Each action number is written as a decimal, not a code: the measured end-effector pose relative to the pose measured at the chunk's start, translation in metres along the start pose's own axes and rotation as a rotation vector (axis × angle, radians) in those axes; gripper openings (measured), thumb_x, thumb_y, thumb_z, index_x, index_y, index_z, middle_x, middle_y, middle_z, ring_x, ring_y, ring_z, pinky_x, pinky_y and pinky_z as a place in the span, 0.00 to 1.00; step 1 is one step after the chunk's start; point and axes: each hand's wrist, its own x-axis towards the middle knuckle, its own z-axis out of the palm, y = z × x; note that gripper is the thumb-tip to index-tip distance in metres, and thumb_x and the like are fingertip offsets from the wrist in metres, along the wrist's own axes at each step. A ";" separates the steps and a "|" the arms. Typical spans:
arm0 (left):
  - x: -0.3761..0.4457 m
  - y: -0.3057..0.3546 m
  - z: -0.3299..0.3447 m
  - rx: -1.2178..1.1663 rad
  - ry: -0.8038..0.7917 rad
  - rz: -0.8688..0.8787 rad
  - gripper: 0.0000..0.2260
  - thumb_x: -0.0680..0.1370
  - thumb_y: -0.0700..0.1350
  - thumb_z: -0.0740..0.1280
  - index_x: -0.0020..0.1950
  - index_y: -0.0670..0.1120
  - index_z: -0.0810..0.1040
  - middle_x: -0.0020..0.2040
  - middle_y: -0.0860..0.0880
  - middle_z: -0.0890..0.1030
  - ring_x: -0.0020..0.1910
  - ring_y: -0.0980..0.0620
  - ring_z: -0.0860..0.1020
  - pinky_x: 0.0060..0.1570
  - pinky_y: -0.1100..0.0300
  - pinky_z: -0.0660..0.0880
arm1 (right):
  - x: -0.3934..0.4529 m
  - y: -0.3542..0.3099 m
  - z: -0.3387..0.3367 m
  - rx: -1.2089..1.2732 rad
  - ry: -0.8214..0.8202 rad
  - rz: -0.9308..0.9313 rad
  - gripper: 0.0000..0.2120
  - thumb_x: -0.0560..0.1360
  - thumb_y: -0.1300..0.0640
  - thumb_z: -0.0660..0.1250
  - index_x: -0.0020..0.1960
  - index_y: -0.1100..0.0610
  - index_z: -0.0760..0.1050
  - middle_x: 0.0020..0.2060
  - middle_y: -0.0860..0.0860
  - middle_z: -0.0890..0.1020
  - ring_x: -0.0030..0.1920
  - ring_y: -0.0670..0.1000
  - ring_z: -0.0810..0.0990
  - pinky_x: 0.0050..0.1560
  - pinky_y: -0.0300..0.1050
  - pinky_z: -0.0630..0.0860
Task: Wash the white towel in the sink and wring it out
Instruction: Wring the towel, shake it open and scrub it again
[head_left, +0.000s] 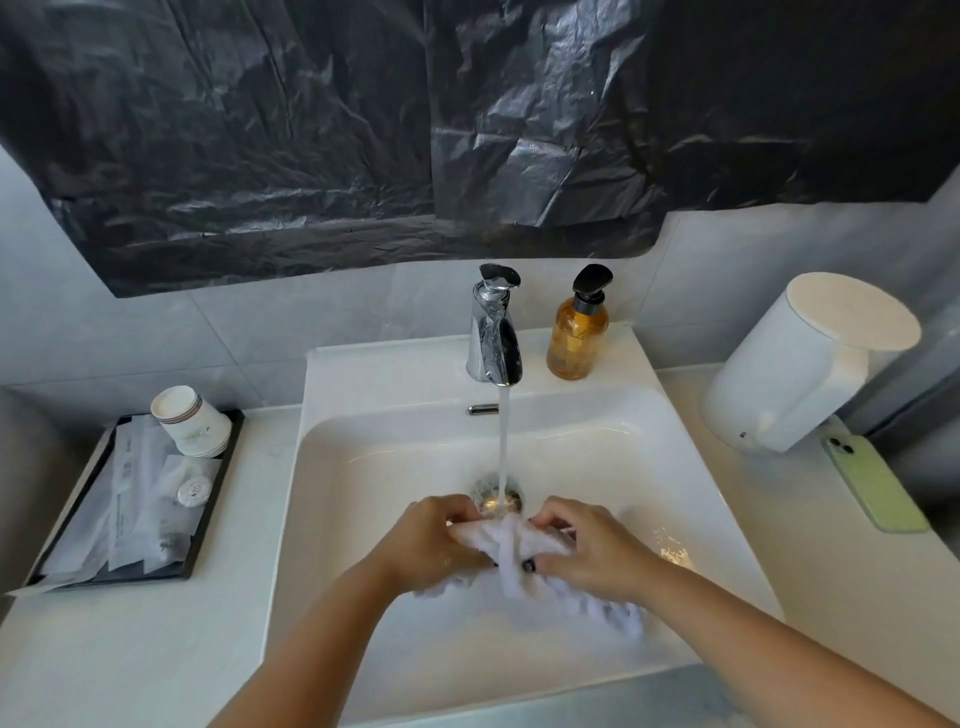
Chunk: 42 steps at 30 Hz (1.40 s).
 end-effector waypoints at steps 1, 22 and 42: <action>-0.003 0.006 -0.005 -0.009 0.012 0.016 0.08 0.70 0.46 0.77 0.43 0.48 0.80 0.28 0.50 0.80 0.23 0.50 0.70 0.25 0.63 0.67 | -0.001 -0.003 -0.005 0.045 0.068 -0.004 0.08 0.67 0.51 0.72 0.42 0.45 0.74 0.40 0.41 0.81 0.42 0.41 0.78 0.46 0.41 0.75; -0.045 0.119 -0.086 -0.366 0.755 0.135 0.20 0.80 0.57 0.64 0.35 0.47 0.67 0.28 0.54 0.66 0.30 0.53 0.65 0.30 0.59 0.69 | 0.010 -0.113 -0.158 0.292 0.286 -0.087 0.08 0.75 0.56 0.71 0.45 0.60 0.74 0.38 0.54 0.80 0.40 0.52 0.79 0.40 0.43 0.70; -0.098 0.230 -0.127 0.681 0.328 -0.090 0.10 0.80 0.49 0.66 0.54 0.43 0.79 0.49 0.46 0.80 0.45 0.48 0.74 0.42 0.57 0.69 | -0.034 -0.210 -0.207 -1.234 0.070 -0.302 0.13 0.74 0.50 0.67 0.36 0.54 0.68 0.33 0.48 0.70 0.37 0.53 0.72 0.30 0.43 0.65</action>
